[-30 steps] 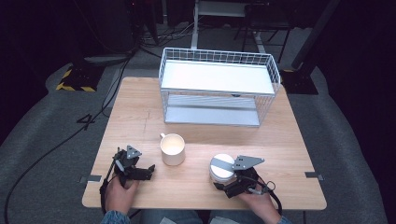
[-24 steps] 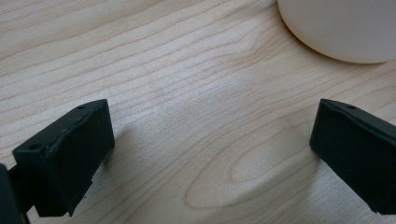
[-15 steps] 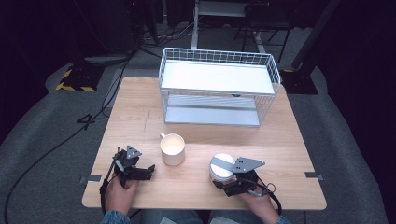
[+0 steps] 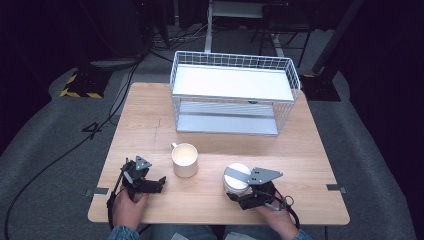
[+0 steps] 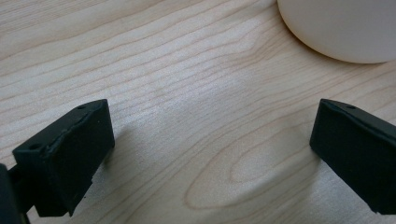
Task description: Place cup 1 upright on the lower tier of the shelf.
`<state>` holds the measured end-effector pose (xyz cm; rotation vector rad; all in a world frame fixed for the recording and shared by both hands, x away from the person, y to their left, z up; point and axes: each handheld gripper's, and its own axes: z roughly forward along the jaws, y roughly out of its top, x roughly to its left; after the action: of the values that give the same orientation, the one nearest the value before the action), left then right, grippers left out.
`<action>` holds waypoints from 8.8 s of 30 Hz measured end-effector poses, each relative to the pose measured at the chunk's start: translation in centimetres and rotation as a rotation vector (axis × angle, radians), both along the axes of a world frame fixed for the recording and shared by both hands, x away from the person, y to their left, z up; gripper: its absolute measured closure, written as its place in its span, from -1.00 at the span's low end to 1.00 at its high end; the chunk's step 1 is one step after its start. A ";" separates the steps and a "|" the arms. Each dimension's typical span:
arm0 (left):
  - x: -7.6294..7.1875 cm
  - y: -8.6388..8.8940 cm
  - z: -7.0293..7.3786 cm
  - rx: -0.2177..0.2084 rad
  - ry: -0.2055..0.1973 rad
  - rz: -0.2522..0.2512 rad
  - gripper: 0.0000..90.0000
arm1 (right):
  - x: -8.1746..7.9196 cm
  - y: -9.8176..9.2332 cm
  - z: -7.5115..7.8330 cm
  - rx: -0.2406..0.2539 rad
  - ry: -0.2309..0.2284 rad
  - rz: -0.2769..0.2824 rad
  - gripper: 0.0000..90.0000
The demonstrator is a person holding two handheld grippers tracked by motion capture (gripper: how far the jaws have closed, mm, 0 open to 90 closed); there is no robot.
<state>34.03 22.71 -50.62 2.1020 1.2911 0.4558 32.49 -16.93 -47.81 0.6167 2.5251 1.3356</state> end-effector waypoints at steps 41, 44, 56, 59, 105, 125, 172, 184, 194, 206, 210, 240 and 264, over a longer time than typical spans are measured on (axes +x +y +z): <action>0.0 0.0 0.0 0.000 0.000 0.000 -0.99 | 6.9 2.2 7.1 0.010 -0.044 -0.074 -0.57; 0.0 0.0 0.0 0.000 0.000 0.000 -0.99 | 7.5 2.2 7.1 0.009 -0.040 -0.085 -0.57; 0.1 0.0 0.0 0.000 0.000 0.001 -0.99 | 11.1 1.8 6.8 0.031 -0.027 -0.178 -0.57; 0.1 0.0 0.0 0.000 -0.001 0.002 -0.99 | 12.1 1.7 6.5 0.031 -0.022 -0.206 -0.57; 0.2 0.0 0.0 0.004 0.001 0.000 -1.00 | 20.5 2.9 1.6 0.063 -0.041 -0.480 -0.57; 0.3 -0.1 0.0 0.003 0.000 0.011 -0.99 | 22.1 2.8 0.3 0.075 -0.045 -0.511 -0.58; 0.4 -0.5 0.0 -0.001 0.000 0.017 -0.99 | 18.3 0.7 2.9 0.009 -0.038 -0.474 -1.00; 0.1 -0.5 0.0 -0.002 -0.001 -0.008 -0.99 | 13.8 -1.6 5.7 0.044 -0.076 -0.417 -1.00; 0.3 -0.5 0.0 0.001 0.005 0.002 -0.99 | 9.6 -4.1 7.3 0.050 -0.063 -0.371 -1.00; 0.3 -0.5 0.0 0.001 0.002 0.006 -0.99 | 6.6 -7.6 7.6 0.039 -0.021 -0.337 -0.95; 0.3 -0.5 0.0 0.002 0.002 0.006 -0.99 | 5.5 -8.7 6.9 0.029 -0.017 -0.344 -0.88; 0.3 -0.5 0.0 0.002 0.002 0.006 -0.99 | 1.4 -15.0 -0.8 -0.134 0.079 -0.498 -0.81; 0.2 -0.6 0.0 0.002 -0.001 0.031 -0.99 | 1.9 -16.0 -2.8 -0.144 0.117 -0.534 -0.99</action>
<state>34.23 22.09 -50.60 2.0855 1.3250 0.4711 34.43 -32.95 -50.60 1.2537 2.2713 0.9391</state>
